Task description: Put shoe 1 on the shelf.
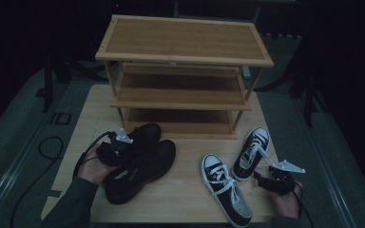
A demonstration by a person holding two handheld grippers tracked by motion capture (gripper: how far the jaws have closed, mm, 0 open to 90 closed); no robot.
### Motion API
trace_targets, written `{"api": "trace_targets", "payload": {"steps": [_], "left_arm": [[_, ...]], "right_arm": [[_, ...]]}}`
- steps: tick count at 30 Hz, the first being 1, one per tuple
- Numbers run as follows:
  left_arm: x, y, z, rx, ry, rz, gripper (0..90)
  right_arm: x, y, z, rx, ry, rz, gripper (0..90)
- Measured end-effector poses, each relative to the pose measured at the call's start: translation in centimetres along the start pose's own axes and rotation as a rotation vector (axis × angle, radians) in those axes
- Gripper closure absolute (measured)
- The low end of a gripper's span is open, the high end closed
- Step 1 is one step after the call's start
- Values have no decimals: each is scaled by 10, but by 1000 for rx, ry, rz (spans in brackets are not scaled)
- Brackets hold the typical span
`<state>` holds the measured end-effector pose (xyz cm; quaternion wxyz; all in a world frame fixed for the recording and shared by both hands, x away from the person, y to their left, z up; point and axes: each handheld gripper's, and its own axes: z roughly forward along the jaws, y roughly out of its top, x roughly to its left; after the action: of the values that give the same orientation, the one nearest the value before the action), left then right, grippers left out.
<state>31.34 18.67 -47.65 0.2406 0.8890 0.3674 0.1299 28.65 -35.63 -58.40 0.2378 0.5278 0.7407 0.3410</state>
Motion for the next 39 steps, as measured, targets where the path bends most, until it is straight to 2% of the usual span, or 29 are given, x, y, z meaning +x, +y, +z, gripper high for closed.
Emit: {"api": "trace_targets", "payload": {"steps": [7, 18, 30, 33, 39], "left_arm": [[1, 8, 5, 10, -7, -18, 853], [1, 20, 11, -8, -4, -35, 852], [-1, 32, 17, -18, 12, -48, 852], [0, 35, 19, -20, 20, -63, 852], [2, 40, 20, -22, 40, -68, 852]], "right_arm": [[0, 0, 0, 0, 1, -1, 279], [0, 0, 0, 0, 2, -1, 279], [0, 0, 0, 1, 2, -1, 278], [0, 0, 0, 0, 2, -1, 278], [0, 0, 0, 1, 3, -1, 278]]}}
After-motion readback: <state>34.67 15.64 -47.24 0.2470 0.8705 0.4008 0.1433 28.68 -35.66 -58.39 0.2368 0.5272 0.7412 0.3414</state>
